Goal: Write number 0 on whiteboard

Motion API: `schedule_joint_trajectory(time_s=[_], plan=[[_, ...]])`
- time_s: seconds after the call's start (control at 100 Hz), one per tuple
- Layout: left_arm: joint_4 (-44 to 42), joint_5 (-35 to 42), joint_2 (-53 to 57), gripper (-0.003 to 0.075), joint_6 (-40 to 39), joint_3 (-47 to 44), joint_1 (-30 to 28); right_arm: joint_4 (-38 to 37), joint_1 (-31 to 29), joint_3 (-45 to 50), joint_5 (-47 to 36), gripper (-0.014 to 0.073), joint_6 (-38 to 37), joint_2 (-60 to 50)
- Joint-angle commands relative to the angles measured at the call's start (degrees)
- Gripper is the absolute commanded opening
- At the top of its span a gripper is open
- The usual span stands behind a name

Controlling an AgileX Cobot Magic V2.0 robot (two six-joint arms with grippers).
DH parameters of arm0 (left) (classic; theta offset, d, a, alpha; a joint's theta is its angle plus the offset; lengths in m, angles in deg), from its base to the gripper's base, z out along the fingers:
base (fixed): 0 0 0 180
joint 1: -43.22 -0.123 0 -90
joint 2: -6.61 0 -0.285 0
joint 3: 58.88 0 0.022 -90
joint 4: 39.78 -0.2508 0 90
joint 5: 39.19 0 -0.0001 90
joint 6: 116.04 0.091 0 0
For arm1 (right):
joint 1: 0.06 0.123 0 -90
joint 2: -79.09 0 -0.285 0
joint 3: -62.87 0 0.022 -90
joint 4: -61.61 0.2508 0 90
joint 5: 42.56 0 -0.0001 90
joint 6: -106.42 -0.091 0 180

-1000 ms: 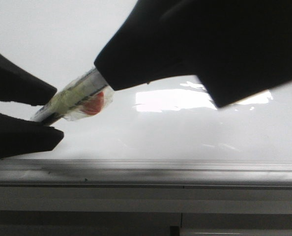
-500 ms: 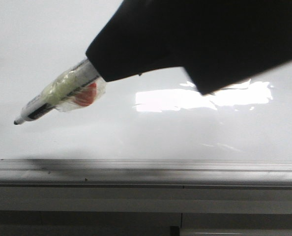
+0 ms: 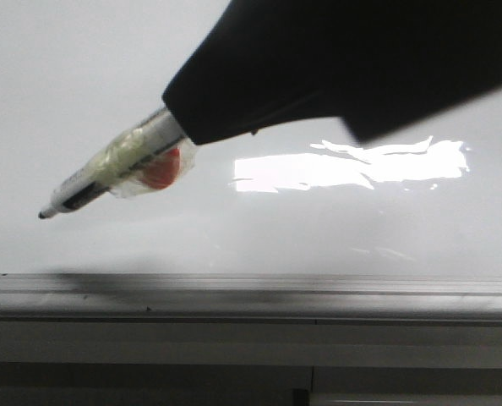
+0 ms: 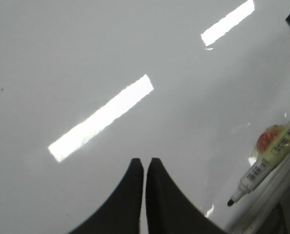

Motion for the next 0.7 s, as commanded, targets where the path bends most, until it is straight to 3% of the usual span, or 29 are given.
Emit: schedule_joint_trajectory(time_s=[0.0,0.12,0.43,0.69], plan=[[0.0,2.5,-0.4,-0.002,-2.9,1.6,-1.8,-0.9,-0.8,-1.9,-3.6,-0.0074,-2.1,-3.5],[0.0,2.6,-0.4,-0.002,-5.4,1.6,-5.5,-0.9,-2.0,-1.9,-1.1,-0.0066,-3.7,-7.3],[0.4,5.7,-0.4,-0.002,-8.2,1.6,-14.2,-0.9,-2.9,-1.7,16.9,-0.0069,-4.2,-13.8],[0.4,6.8,-0.4,-0.002,-8.2,1.6,-14.8,-1.5,-2.9,-1.7,11.5,-0.0069,-4.2,-11.6]])
